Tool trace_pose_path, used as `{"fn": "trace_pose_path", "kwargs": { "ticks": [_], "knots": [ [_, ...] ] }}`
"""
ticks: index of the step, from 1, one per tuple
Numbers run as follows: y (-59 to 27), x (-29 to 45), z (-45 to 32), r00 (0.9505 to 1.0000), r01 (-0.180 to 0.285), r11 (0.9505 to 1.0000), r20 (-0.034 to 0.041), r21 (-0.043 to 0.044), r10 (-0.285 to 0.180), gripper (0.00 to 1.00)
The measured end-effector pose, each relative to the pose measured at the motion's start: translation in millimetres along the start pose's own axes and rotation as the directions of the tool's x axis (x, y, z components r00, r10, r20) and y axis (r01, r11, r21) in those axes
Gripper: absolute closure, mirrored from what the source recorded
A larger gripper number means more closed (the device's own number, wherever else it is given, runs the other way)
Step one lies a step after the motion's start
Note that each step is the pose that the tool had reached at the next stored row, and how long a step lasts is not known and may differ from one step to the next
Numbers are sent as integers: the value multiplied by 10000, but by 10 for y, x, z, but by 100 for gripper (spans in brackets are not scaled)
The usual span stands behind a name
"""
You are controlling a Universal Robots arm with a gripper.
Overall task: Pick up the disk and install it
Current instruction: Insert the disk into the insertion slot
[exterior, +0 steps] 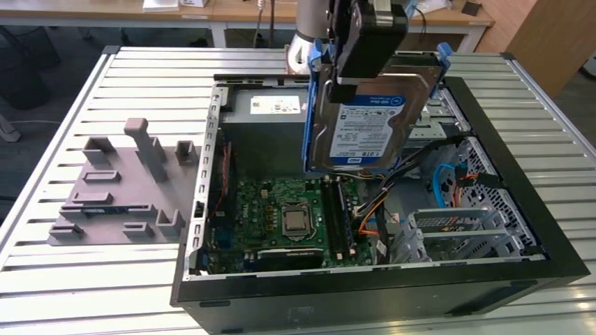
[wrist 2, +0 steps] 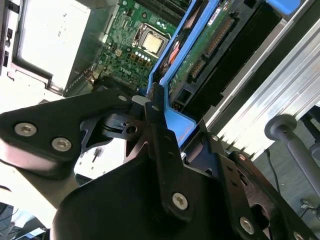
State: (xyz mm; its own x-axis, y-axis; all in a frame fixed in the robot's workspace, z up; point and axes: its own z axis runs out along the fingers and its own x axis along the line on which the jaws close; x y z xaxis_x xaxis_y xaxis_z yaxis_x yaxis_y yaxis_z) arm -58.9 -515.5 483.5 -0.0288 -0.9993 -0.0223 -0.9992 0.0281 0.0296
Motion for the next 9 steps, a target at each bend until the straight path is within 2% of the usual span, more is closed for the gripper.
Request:
{"fn": "trace_pose_path", "kwargs": {
  "ticks": [4, 9],
  "knots": [
    [-32, 28, 25, 10000, -2, 10000, -19, -1, 2, 64],
    [-45, 180, 66, 10000, -1, 10000, -17, 1, 1, 64]
  ]
}}
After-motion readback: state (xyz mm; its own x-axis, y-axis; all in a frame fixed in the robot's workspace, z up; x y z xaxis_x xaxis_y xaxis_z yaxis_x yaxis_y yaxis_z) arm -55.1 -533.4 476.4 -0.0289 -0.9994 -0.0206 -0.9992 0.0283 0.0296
